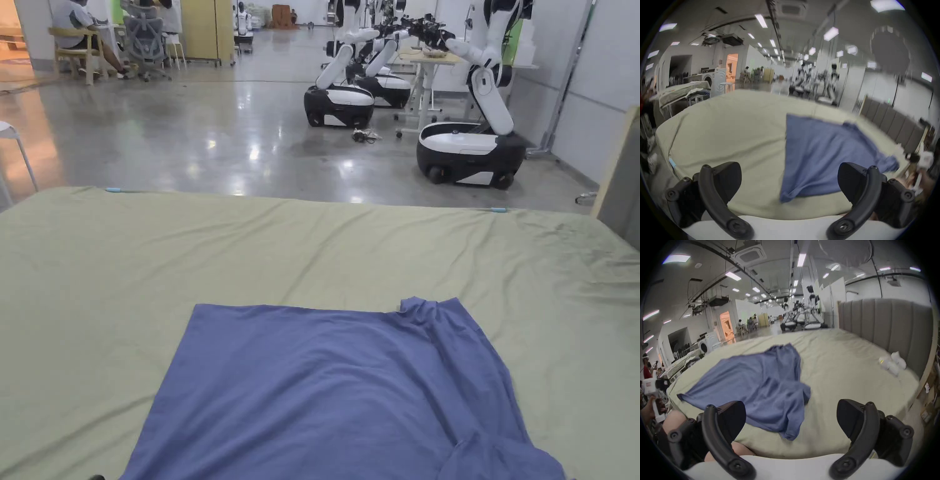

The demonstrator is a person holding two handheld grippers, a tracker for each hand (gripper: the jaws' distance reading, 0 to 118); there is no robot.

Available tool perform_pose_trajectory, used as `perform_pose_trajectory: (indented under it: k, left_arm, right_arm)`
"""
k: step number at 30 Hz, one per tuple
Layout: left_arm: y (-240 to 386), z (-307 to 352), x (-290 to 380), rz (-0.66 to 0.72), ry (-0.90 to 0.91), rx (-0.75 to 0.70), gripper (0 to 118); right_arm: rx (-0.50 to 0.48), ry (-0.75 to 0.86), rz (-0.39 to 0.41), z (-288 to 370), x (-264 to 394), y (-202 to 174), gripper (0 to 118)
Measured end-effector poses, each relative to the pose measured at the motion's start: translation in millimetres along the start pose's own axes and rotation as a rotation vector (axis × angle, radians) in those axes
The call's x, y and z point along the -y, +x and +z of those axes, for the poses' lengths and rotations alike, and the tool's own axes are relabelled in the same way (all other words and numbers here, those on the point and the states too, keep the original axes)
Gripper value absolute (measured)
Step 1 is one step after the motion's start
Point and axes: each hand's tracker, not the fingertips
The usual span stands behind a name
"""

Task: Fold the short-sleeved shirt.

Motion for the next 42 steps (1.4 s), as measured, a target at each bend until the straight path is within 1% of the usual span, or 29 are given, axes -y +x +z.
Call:
perform_pose_trajectory:
  k: [1,2,4,5,6,8,9,10,11,12,13,15,16,18,19,21,22,23,24,25,29,31,32,34,35,37,39,40,42]
  left_arm:
    - [6.7,18.5,-13.9,-0.015,0.039,-0.015,116]
    - [15.0,36.1,-25.1,-0.056,0.081,-0.027,116]
    - [42.7,72.1,-39.4,-0.219,0.203,-0.082,117]
    - [50.9,84.1,-41.1,-0.259,0.253,-0.094,117]
    - [55.6,93.5,-42.1,-0.27,0.27,-0.081,117]
    - [62.9,94.8,-40.2,-0.238,0.174,-0.062,116]
    - [66.0,93.4,-34.7,-0.252,0.165,-0.071,102]
    - [68.5,92.7,-26.9,-0.271,0.175,-0.079,61]
    - [69.7,90.0,-20.3,-0.303,0.181,-0.087,7]
    - [72.7,80.3,-17.5,-0.324,0.121,-0.11,0]
    - [69.2,70.9,-12.4,-0.295,0.058,-0.136,0]
    - [49.4,50.6,1.4,-0.186,-0.017,-0.025,0]
    - [46.9,39.7,6.5,-0.171,-0.047,-0.019,0]
    - [38.9,13.7,21.8,-0.211,-0.109,-0.07,3]
    - [35.1,-0.8,28.1,-0.25,-0.165,-0.109,22]
    - [32.5,-24.2,35.2,-0.276,-0.242,-0.187,46]
    - [26.4,-35.5,38.5,-0.24,-0.288,-0.177,74]
    - [18.3,-47.5,42.2,-0.209,-0.343,-0.127,110]
    - [15.9,-49.7,46.0,-0.182,-0.298,-0.044,114]
    - [14.2,-59.1,50.2,-0.157,-0.313,-0.018,113]
    - [10.1,-82.9,51.5,-0.193,-0.406,-0.117,114]
    - [7.9,-93.1,52.6,-0.207,-0.483,-0.123,109]
    - [-8.4,-107.2,61.7,-0.209,-0.527,-0.09,97]
    - [-8.2,-102.4,63.8,-0.234,-0.443,-0.126,70]
    - [-8.6,-100.0,62.3,-0.206,-0.45,-0.071,52]
    - [15.6,-81.1,49.7,-0.188,-0.447,-0.051,6]
    - [24.2,-68.5,45.2,-0.182,-0.389,-0.039,3]
    - [21.9,-64.5,40.2,-0.135,-0.383,-0.002,3]
    - [19.3,-62.6,35.4,-0.07,-0.395,-0.012,3]
  right_arm:
    - [0.002,0.094,0.026,17.7,-9.0,-2.7,116]
    - [0.017,0.164,0.044,35.5,-26.7,-24.7,118]
    - [0.036,0.314,0.069,67.8,-47.1,-43.7,118]
    - [0.035,0.361,0.095,77.9,-50.7,-50.7,118]
    - [0.046,0.387,0.124,87.1,-51.5,-59.7,118]
    - [0.047,0.348,0.155,94.7,-55.3,-73.5,115]
    - [0.024,0.353,0.17,97.0,-53.9,-78.8,93]
    - [0.026,0.376,0.172,100.2,-47.5,-85.8,43]
    - [0.051,0.406,0.177,101.6,-44.0,-91.3,1]
    - [0.058,0.384,0.181,97.9,-43.4,-95.8,1]
    - [0.083,0.352,0.198,97.6,-39.3,-95.7,1]
    - [0.008,0.313,0.096,98.1,-38.5,-94.6,1]
    - [-0.005,0.306,0.053,98.6,-36.3,-92.4,1]
    - [0.015,0.31,0.074,100.7,-36.1,-90.6,1]
    - [0.027,0.306,0.085,101.3,-35.0,-89.3,1]
    - [0.033,0.301,0.095,103.6,-33.5,-85.2,1]
    - [0.036,0.302,0.096,105.1,-34.9,-83.2,1]
    - [0.044,0.298,0.1,105.4,-34.8,-81.6,1]
    - [0.062,0.3,0.103,105.3,-33.4,-80.4,1]
    - [0.064,0.301,0.099,105.3,-32.6,-78.0,1]
    - [0.072,0.284,0.058,103.7,-30.7,-70.9,1]
    - [0.074,0.267,0.034,101.4,-30.6,-68.1,1]
    - [0.077,0.259,0.034,99.6,-29.3,-67.6,1]
    - [0.085,0.243,0.035,97.5,-28.3,-67.2,1]
    - [0.087,0.231,0.035,95.3,-27.1,-66.6,1]
    - [0.09,0.199,0.039,88.7,-24.9,-65.7,1]
    - [0.073,0.152,0.041,80.2,-23.9,-63.2,1]
    - [0.057,0.124,0.055,74.9,-23.3,-63.0,1]
    - [0.052,0.093,0.078,65.5,-22.7,-62.2,1]
